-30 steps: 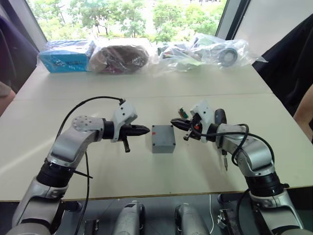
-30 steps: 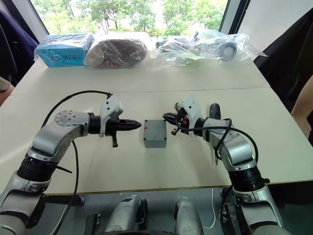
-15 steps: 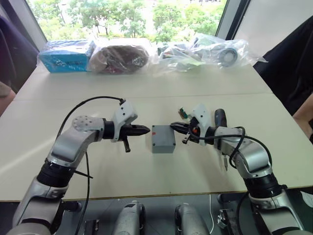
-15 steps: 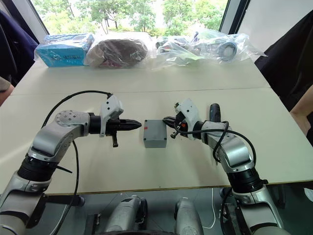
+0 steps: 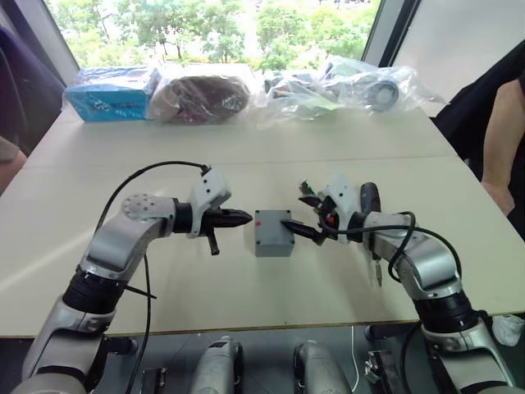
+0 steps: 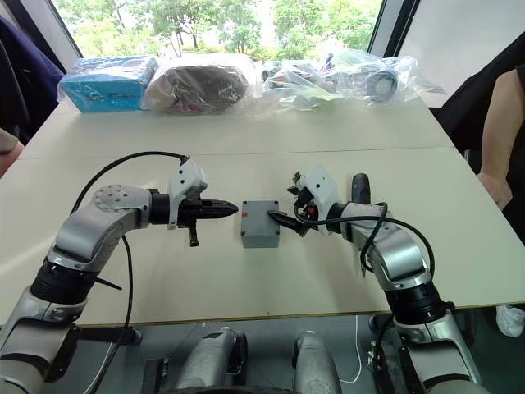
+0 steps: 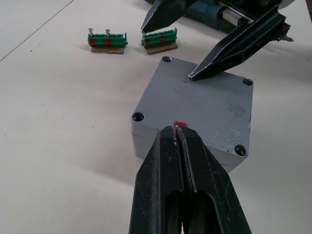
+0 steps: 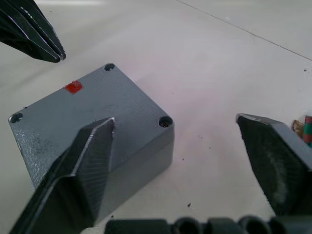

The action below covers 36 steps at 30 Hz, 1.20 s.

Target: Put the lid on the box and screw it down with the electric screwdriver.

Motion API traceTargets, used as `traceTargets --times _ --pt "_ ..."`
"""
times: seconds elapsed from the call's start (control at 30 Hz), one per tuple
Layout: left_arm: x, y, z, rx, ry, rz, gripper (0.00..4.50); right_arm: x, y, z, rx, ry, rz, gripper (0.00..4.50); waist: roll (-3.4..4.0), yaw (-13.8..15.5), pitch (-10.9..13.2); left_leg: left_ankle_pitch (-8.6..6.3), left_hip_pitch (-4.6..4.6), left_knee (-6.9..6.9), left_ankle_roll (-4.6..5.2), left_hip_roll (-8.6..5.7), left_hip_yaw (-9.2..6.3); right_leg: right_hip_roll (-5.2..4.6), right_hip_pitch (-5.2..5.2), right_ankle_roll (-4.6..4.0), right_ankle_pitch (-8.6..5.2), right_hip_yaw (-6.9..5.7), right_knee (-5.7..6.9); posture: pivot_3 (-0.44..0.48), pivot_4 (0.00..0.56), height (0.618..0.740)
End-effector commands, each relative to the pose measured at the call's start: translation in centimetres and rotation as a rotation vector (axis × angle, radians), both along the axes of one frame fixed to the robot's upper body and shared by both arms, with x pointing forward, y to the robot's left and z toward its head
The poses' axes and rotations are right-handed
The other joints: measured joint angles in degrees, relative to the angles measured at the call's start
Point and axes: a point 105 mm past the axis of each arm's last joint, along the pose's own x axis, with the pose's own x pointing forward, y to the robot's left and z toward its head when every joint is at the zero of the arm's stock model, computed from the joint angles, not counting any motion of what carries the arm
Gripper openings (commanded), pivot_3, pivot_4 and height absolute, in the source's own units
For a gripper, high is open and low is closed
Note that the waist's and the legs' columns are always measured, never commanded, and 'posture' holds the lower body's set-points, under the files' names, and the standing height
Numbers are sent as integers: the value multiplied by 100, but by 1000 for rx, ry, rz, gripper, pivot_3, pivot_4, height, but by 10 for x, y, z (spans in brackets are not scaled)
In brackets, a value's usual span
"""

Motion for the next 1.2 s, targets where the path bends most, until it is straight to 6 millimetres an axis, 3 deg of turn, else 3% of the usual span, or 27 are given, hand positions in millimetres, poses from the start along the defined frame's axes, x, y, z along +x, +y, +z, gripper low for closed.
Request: traceTargets --times 0.03,0.23,0.4,0.67,1.13,1.2 --pt "-3 -8 34 -60 -70 -79 0 5 -34 56 93 28 -144 4428 0 -1 1 0 0 1 0 3 0 -1 0 0 0 0 0 0 150 740" --pt "-20 -25 45 -12 -114 -268 0 5 -85 69 35 293 -340 4485 1 -2 0 0 0 -1 0 3 0 -7 -2 -3 -1 -2 6 0 150 740" --pt "-30 -38 47 18 -158 -391 0 6 -133 51 -43 564 -540 4485 3 -17 2 -1 -1 -4 1 -3 11 -10 -3 -3 0 4 -4 0 150 740" --pt "-34 -45 39 31 -170 -423 0 0 -141 25 -107 793 -534 4485 3 -99 2 -3 -2 -8 4 -2 10 -7 -4 -2 0 3 -18 0 150 740" --pt "-38 -36 26 17 -131 -312 0 4 -122 -14 -193 923 -476 4485 0 -116 1 -3 -7 -5 5 1 4 -9 -3 -1 1 2 -17 0 150 740" --pt "-38 -36 25 13 -126 -300 0 6 -124 -20 -228 914 -484 4002 -3 -132 -1 -3 -7 -4 4 0 6 -9 -2 -1 1 3 -19 0 150 740"
